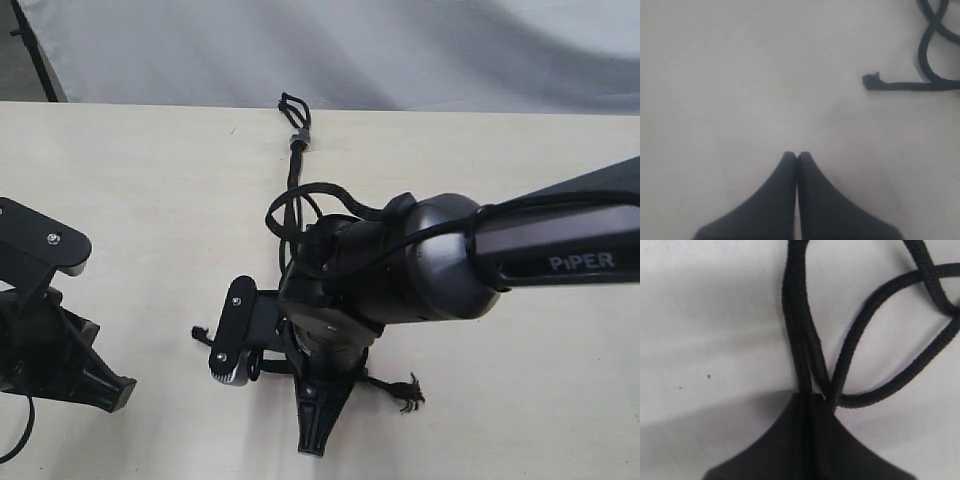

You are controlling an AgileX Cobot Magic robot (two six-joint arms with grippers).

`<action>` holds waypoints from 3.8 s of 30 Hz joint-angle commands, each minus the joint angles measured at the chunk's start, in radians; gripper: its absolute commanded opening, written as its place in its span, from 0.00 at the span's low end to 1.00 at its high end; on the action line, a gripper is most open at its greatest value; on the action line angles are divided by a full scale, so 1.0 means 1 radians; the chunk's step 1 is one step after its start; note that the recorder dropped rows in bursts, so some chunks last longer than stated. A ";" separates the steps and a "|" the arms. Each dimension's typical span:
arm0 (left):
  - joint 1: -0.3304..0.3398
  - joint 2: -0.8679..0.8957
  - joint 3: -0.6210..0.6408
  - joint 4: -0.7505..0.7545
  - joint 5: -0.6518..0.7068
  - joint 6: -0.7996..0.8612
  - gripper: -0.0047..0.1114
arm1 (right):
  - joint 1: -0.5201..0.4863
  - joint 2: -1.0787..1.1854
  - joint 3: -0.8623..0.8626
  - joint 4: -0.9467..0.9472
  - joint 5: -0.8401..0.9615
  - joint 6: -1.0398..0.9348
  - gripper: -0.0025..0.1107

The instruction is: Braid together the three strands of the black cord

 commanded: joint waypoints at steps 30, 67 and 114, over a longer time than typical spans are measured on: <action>0.003 -0.006 0.006 -0.196 -0.044 0.228 0.04 | 0.074 -0.058 0.004 0.236 0.077 -0.120 0.03; 0.003 0.390 -0.152 -0.486 -0.338 0.671 0.04 | -0.145 -0.689 0.503 -0.161 -0.332 0.404 0.91; -0.186 0.539 -0.098 -0.584 -0.238 0.429 0.06 | -0.145 -0.689 0.503 -0.161 -0.328 0.404 0.91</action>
